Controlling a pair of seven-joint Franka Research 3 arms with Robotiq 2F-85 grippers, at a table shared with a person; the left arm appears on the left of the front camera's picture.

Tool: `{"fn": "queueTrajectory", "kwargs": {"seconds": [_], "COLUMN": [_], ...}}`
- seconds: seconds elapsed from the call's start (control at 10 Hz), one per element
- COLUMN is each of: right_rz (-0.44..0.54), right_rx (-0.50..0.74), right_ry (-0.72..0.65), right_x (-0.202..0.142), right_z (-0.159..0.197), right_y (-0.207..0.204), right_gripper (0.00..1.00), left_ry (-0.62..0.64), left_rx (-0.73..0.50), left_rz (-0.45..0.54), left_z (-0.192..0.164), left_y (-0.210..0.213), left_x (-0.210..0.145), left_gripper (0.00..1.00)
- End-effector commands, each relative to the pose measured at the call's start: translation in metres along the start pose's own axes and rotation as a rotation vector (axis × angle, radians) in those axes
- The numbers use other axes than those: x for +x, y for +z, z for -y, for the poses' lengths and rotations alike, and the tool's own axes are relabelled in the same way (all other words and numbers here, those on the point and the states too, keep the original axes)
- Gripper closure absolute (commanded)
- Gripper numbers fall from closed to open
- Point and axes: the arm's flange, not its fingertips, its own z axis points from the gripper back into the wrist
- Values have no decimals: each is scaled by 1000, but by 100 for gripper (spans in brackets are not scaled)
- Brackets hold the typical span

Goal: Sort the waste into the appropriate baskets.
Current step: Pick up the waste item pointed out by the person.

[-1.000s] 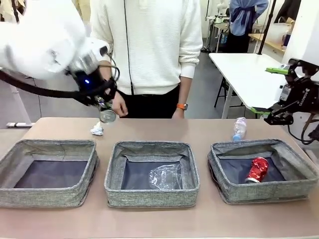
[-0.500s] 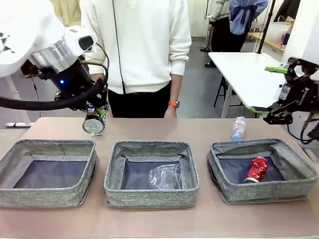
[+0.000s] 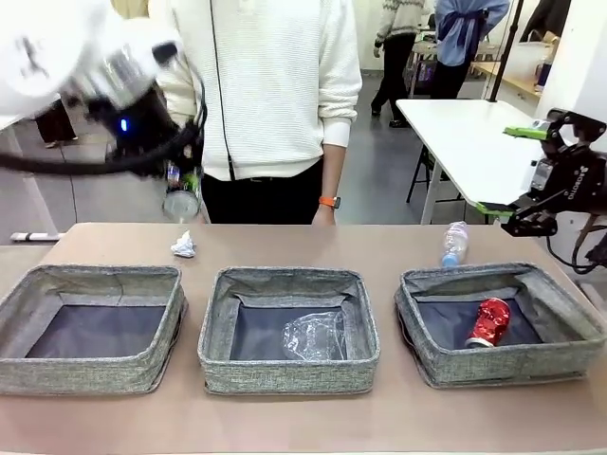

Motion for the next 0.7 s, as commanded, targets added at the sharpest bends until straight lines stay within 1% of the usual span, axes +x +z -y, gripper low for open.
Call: {"fn": "queueTrajectory", "kwargs": {"seconds": [0.0, 0.1, 0.2, 0.3, 0.4, 0.5, 0.6], "right_rz": [0, 0, 0, 0, 0, 0, 0], "right_rx": [15, 15, 15, 15, 15, 15, 15], "right_ry": [4, 4, 4, 4, 4, 4, 4], "right_x": [-1, -1, -1, -1, -1, -1, -1], "right_z": [-4, -4, -4, -4, -4, -4, -4], "right_y": [0, 0, 0, 0, 0, 0, 0], "right_gripper": [0, 0, 0, 0, 0, 0, 0], "left_ry": [19, -6, -85, -154, -193, -237, -265], "left_rx": [-2, -11, -78, -103, -97, -119, -98], "left_rz": [59, 31, 22, 41, 33, 18, 39], "left_z": [58, 95, 131, 165, 203, 230, 244], "left_y": [109, 145, 167, 179, 186, 191, 197], "left_x": [24, 36, 49, 62, 74, 77, 75], "left_gripper": [72, 72, 72, 72, 72, 72, 72]}}
